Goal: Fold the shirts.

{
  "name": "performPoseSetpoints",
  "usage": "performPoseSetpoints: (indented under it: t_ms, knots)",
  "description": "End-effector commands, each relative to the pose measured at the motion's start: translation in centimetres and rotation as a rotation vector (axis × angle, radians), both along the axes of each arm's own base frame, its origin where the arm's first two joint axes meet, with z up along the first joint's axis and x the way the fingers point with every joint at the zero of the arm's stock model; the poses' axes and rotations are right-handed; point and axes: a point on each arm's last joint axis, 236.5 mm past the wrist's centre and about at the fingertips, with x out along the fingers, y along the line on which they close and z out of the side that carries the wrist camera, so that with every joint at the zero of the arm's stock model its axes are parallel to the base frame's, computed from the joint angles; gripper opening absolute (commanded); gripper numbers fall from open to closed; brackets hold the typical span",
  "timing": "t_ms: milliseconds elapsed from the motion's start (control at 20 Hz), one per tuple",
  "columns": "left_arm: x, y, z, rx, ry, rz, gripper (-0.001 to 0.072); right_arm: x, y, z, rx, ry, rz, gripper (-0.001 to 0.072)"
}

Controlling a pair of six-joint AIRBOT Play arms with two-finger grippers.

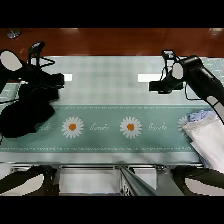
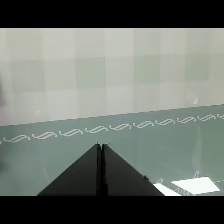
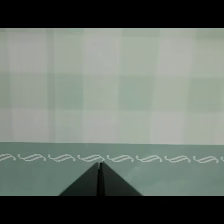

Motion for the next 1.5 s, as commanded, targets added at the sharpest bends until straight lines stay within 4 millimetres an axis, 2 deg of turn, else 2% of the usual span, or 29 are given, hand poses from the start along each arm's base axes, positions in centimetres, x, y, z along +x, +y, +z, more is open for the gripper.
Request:
performPoseSetpoints:
  t_ms: [0,450,550,700,750,800,850,900,950,1000,1050,1100,1150,1200,1300,1450]
  knots:
    - [0.0,0.0,0.0,0.0,0.0,0.001,0.0025,0.0,0.0,0.0,0.0,0.0,0.001,0.0021]
    - [0.3,0.1,0.1,-0.001,-0.012,0.004,0.0025,0.1,0.1,0.0,0.002,-0.004,0.001,0.0021]
    - [3.2,0.2,1.1,-0.009,-0.134,0.039,0.0025,0.2,0.1,0.1,0.004,-0.01,0.002,0.0021]
    - [4.4,0.1,1.5,-0.014,-0.185,0.053,0.0025,3.2,0.5,1.0,0.009,-0.143,0.033,0.0022]
    - [5.1,0.2,1.7,-0.014,-0.21,0.059,0.0057,4.3,0.5,1.2,0.001,-0.183,0.037,0.0079]
    - [5.8,0.8,1.6,0.02,-0.242,0.045,0.0401,5.1,0.4,1.0,-0.007,-0.208,0.04,0.0462]
    - [6.1,2.2,1.1,0.094,-0.25,0.015,0.0692,5.2,0.3,0.3,-0.023,-0.195,0.052,0.0624]
    - [5.6,5.5,0.4,0.238,-0.221,-0.008,0.0702,4.5,-0.4,-0.7,-0.049,-0.148,0.048,0.0628]
    - [4.2,10.3,-0.2,0.385,-0.142,0.058,0.0701,3.2,-1.5,-1.7,-0.087,-0.074,0.034,0.0628]
    - [1.9,16.1,-0.6,0.523,-0.044,0.163,0.07,1.8,-2.6,-2.3,-0.117,-0.009,0.018,0.0627]
    - [-0.2,20.9,-0.9,0.587,0.02,0.287,0.0701,0.5,-3.2,-2.6,-0.143,0.042,0.012,0.0627]
    - [-2.7,24.8,-1.8,0.552,0.064,0.472,0.0701,-0.3,-3.4,-2.9,-0.152,0.073,0.017,0.0627]
    - [-4.9,27.3,-3.2,0.488,0.094,0.616,0.0701,-0.9,-2.9,-3.2,-0.143,0.087,0.029,0.0627]
    - [-6.8,28.5,-5.2,0.386,0.125,0.732,0.0701,-1.3,-2.3,-3.5,-0.124,0.094,0.034,0.0627]
    - [-7.7,28.0,-8.6,0.18,0.148,0.817,0.0701,-1.1,-0.4,-3.9,-0.067,0.077,0.046,0.0627]
    - [-8.2,28.1,-11.4,0.146,0.186,0.804,0.07,-0.5,2.7,-3.7,0.02,0.031,0.06,0.0626]
